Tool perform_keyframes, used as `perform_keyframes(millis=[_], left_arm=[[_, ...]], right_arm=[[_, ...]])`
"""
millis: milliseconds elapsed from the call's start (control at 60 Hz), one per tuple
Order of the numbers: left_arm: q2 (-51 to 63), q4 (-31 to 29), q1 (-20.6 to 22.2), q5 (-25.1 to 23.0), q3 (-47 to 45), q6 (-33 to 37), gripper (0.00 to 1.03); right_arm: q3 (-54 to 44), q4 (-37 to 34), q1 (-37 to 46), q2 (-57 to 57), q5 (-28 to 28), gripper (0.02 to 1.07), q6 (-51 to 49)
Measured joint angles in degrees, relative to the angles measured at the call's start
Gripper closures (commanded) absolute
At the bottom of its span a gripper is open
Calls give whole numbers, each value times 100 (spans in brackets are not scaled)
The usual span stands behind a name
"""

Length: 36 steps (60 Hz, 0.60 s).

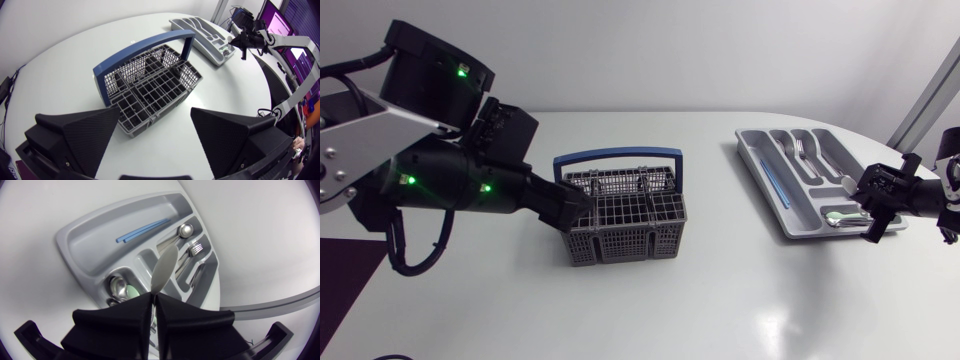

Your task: Unload the cutlery basket into the drawer organizer.

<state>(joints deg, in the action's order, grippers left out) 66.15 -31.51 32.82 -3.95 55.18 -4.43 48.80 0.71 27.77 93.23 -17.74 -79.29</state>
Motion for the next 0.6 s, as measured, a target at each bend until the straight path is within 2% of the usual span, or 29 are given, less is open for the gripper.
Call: perform_keyframes(millis=[150, 283, 350, 450, 600], left_arm=[[-55, -17, 0, 22, -122, 17, 4], [-140, -17, 0, 22, -127, 20, 4], [-162, -15, 0, 22, -136, 20, 4], [-188, -22, 0, 22, -201, 22, 4], [-205, -42, 0, 24, -208, 22, 4]], right_arm=[[7, 874, 17, 407, 313, 99, -280], [4, 1305, 50, 719, 483, 97, -479], [-17, 1427, 83, 769, 553, 85, -525], [-96, 1563, 151, 754, 562, 53, -603], [-269, 1576, 243, 625, 564, 20, -625]])
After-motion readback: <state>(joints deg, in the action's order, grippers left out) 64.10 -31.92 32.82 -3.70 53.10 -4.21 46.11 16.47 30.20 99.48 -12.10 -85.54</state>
